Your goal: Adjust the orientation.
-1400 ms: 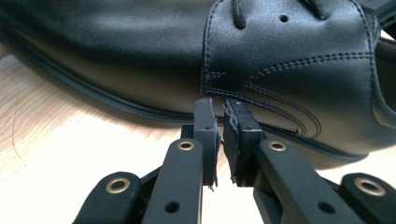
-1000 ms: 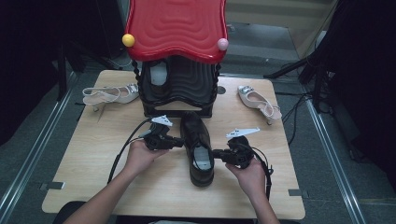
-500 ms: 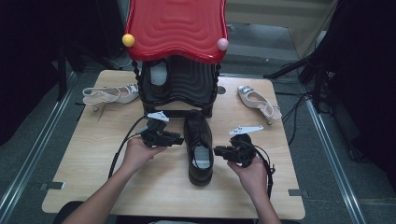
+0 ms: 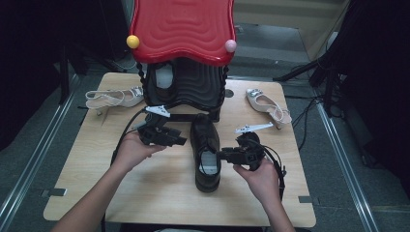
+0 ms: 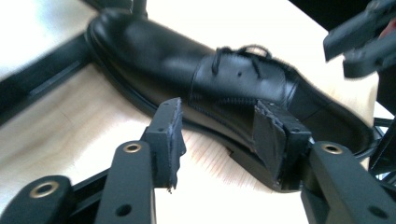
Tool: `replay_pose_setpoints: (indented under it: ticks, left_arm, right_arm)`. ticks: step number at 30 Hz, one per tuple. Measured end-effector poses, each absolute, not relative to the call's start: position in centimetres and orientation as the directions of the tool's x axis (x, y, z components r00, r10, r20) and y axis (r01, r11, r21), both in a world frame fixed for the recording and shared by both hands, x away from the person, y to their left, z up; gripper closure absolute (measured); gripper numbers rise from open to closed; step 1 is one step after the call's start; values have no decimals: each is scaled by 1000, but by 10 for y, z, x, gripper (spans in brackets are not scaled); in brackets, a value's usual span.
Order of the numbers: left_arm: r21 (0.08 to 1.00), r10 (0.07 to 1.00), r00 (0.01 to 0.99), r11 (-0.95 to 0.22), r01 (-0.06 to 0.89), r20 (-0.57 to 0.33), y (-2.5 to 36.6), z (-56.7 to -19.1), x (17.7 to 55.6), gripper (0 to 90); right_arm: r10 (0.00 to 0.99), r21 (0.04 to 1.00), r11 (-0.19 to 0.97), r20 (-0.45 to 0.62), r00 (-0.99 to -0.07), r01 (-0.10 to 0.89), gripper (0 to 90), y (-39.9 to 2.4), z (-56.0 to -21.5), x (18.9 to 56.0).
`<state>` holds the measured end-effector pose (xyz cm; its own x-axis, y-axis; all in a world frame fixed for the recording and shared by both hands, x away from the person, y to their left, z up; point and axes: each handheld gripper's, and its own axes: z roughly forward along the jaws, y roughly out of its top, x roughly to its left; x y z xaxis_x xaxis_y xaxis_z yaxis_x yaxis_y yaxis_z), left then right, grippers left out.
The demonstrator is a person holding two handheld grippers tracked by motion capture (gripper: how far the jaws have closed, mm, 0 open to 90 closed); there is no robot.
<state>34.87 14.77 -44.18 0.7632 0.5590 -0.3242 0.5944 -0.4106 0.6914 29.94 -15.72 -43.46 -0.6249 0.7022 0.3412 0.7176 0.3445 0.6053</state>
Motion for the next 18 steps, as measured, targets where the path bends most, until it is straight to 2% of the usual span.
replay_pose_setpoints:
  ticks: [4,8,12,18]
  left_arm:
    - [709,547,770,-395,583,-329,154,-426,353,727]
    - [719,541,774,-389,576,-328,159,-412,359,839]
    - [728,543,777,-386,567,-317,163,-402,363,895]
    - [737,559,773,-379,560,-300,169,-387,370,893]
  right_arm:
    - [683,587,374,348,-642,717,700,-147,-431,300]
    - [682,548,392,366,-633,739,699,-132,-429,301]
    - [683,529,406,366,-632,746,681,-120,-431,303]
    - [684,488,433,370,-629,758,632,-102,-439,307]
